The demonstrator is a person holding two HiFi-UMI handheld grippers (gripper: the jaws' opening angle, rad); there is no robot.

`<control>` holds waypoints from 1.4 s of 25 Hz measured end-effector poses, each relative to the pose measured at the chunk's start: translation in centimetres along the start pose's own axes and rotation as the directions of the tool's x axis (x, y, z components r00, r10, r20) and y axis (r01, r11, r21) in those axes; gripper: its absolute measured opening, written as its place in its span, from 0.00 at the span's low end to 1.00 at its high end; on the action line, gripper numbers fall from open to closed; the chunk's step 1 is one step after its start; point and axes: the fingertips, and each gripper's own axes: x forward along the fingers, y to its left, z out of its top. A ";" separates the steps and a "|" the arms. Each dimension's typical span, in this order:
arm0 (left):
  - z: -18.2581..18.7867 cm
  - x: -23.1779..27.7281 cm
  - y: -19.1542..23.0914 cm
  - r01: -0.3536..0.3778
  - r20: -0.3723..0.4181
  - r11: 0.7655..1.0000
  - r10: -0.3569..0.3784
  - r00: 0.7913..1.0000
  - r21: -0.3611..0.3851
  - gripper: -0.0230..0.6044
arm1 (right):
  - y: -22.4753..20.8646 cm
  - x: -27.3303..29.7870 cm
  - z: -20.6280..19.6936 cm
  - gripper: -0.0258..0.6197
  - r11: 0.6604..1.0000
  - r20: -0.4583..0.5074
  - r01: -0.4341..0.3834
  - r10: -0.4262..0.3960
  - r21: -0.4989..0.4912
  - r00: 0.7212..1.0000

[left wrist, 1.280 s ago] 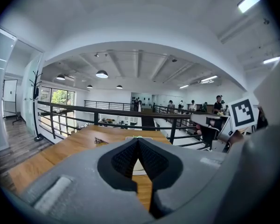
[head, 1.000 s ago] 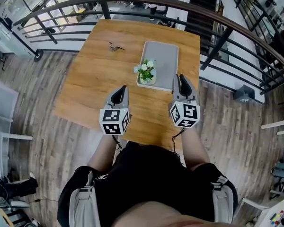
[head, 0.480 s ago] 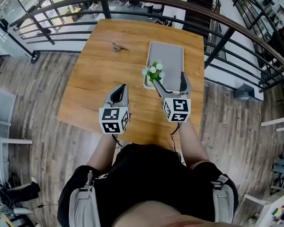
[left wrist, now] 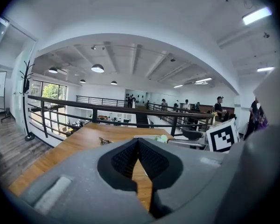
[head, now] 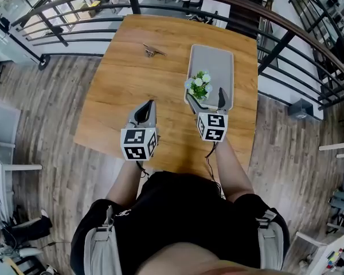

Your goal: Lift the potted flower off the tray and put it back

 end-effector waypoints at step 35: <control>-3.6 3.5 8.5 0.025 -0.117 0.999 -0.021 0.993 0.032 0.06 | -2.8 10.8 -16.9 0.85 0.967 -0.324 0.252 -0.228 0.033 0.918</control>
